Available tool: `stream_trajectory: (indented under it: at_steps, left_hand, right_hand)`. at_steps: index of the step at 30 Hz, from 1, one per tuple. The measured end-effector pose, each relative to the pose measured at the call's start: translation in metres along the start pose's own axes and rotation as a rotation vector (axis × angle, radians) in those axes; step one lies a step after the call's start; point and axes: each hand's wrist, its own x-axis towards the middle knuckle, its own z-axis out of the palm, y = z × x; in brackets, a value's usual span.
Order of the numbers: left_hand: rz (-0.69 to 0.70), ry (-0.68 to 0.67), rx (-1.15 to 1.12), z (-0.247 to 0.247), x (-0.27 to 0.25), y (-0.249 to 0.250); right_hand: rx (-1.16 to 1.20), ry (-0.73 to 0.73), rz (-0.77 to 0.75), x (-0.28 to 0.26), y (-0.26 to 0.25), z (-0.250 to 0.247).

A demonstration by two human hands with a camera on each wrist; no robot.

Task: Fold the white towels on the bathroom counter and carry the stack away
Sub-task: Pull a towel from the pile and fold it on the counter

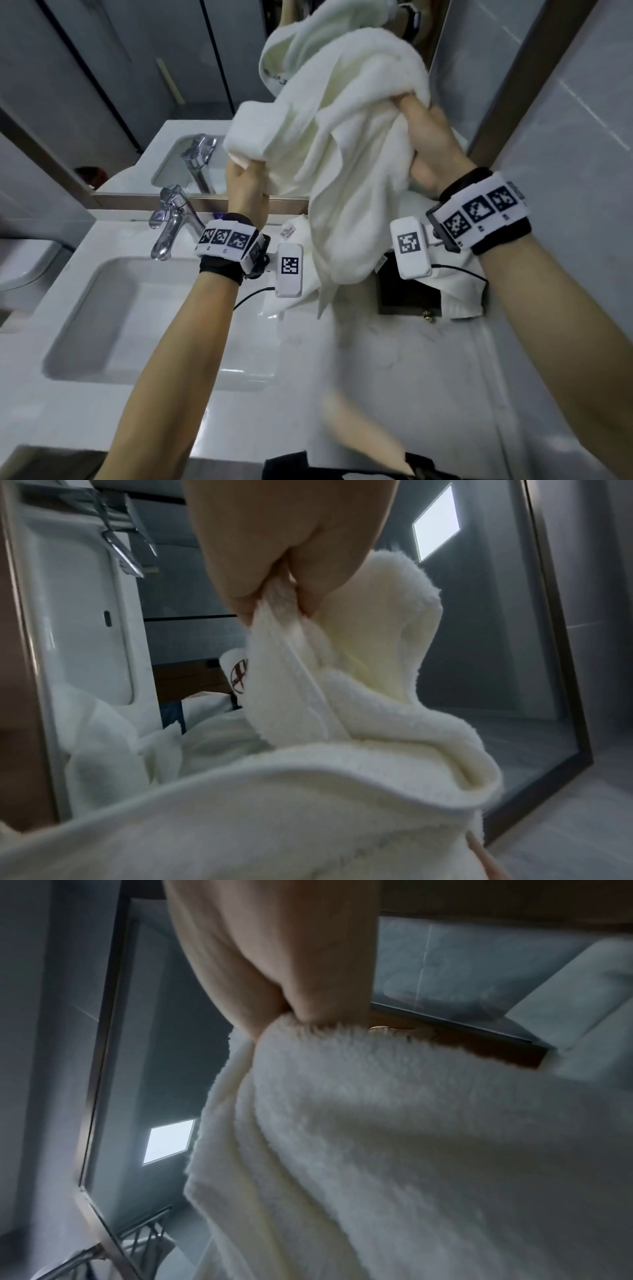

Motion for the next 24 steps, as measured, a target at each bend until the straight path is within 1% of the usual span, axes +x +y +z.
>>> stream_trajectory:
  at_steps: [3,5,7,9,11,15,16,18,19,20,21,22,23,24]
  left_hand:
    - [0.008,0.011,0.061,-0.006,-0.007,0.002]
    - [-0.009,0.028,0.112,-0.012,-0.013,-0.001]
    - [-0.048,0.057,0.192,-0.02,-0.019,-0.007]
    - [-0.08,0.039,0.28,-0.028,-0.026,-0.016]
    - [-0.117,-0.005,0.358,-0.033,-0.035,-0.027]
    - [-0.203,-0.09,0.593,-0.04,-0.05,-0.054]
    - [-0.219,-0.113,0.641,-0.041,-0.053,-0.061]
    - [-0.229,-0.17,0.718,-0.041,-0.06,-0.071]
    - [-0.232,-0.202,0.752,-0.04,-0.063,-0.074]
    - [-0.235,-0.232,0.792,-0.038,-0.067,-0.078]
    - [-0.232,-0.264,0.836,-0.035,-0.07,-0.08]
    - [-0.218,-0.296,0.88,-0.032,-0.074,-0.083]
    - [-0.199,-0.322,0.918,-0.028,-0.077,-0.086]
    - [-0.178,-0.344,0.949,-0.024,-0.081,-0.089]
  right_hand:
    - [-0.019,-0.005,0.115,-0.012,0.023,-0.014]
    - [-0.088,0.004,0.241,-0.023,0.047,-0.031]
    - [-0.247,-0.042,0.398,-0.038,0.076,-0.05]
    - [-0.439,-0.114,0.517,-0.054,0.103,-0.07]
    - [-0.647,-0.221,0.579,-0.067,0.124,-0.089]
    - [-1.163,-0.553,0.689,-0.094,0.145,-0.115]
    - [-1.236,-0.625,0.713,-0.1,0.148,-0.118]
    - [-1.287,-0.731,0.761,-0.111,0.152,-0.123]
    - [-1.303,-0.741,0.757,-0.115,0.152,-0.124]
    - [-1.332,-0.71,0.71,-0.118,0.152,-0.124]
    - [-1.353,-0.628,0.63,-0.119,0.15,-0.123]
    - [-1.31,-0.521,0.538,-0.12,0.147,-0.121]
    - [-1.19,-0.429,0.45,-0.121,0.144,-0.116]
    - [-1.028,-0.372,0.381,-0.121,0.139,-0.109]
